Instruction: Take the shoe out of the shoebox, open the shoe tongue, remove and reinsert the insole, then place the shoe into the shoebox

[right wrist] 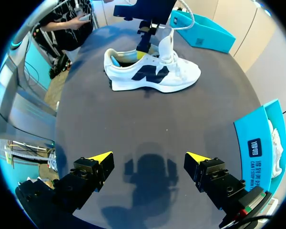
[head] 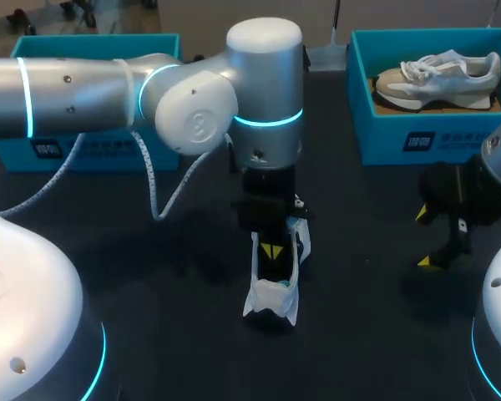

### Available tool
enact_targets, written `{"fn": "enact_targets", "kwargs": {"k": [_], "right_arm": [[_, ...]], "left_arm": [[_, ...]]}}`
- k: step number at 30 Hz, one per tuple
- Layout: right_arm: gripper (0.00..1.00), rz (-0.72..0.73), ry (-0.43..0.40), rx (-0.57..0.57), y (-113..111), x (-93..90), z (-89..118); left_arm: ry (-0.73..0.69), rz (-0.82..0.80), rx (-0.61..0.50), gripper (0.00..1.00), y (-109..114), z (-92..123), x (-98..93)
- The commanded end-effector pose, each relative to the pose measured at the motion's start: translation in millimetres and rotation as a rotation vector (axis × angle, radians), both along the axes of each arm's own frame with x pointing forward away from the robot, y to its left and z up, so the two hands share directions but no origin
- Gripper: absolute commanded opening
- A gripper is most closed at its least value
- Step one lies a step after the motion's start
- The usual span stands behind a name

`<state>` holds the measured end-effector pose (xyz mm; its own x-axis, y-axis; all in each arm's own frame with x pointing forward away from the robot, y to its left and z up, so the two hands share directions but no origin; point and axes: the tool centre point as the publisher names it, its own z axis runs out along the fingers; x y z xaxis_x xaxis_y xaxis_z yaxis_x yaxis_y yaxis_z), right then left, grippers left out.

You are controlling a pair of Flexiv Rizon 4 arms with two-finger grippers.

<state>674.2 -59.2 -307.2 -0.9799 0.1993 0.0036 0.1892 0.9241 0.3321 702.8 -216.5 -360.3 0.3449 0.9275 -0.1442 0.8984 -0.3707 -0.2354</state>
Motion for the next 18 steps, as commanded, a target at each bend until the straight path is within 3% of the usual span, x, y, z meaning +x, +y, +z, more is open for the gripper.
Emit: {"fn": "enact_targets", "kwargs": {"k": [1,4,10,18], "right_arm": [[1.0,-0.001,-0.002,-0.003,0.7,-1.3,-0.6],[1.0,-0.001,-0.002,-0.003,0.7,-1.3,-0.6],[1.0,-0.001,-0.002,-0.003,0.7,-1.3,-0.6],[1.0,-0.001,-0.002,-0.003,0.7,-1.3,-0.6]], "left_arm": [[-0.005,-0.017,-0.01,0.0,-3.1,5.3,-7.5],[0.031,-0.015,-0.04,0.0,-1.9,9.4,-11.0],[0.099,-0.065,-0.03,0.0,2.3,10.8,-35.4],[0.184,-0.104,0.008,0.0,2.2,-10.5,-71.3]]}}
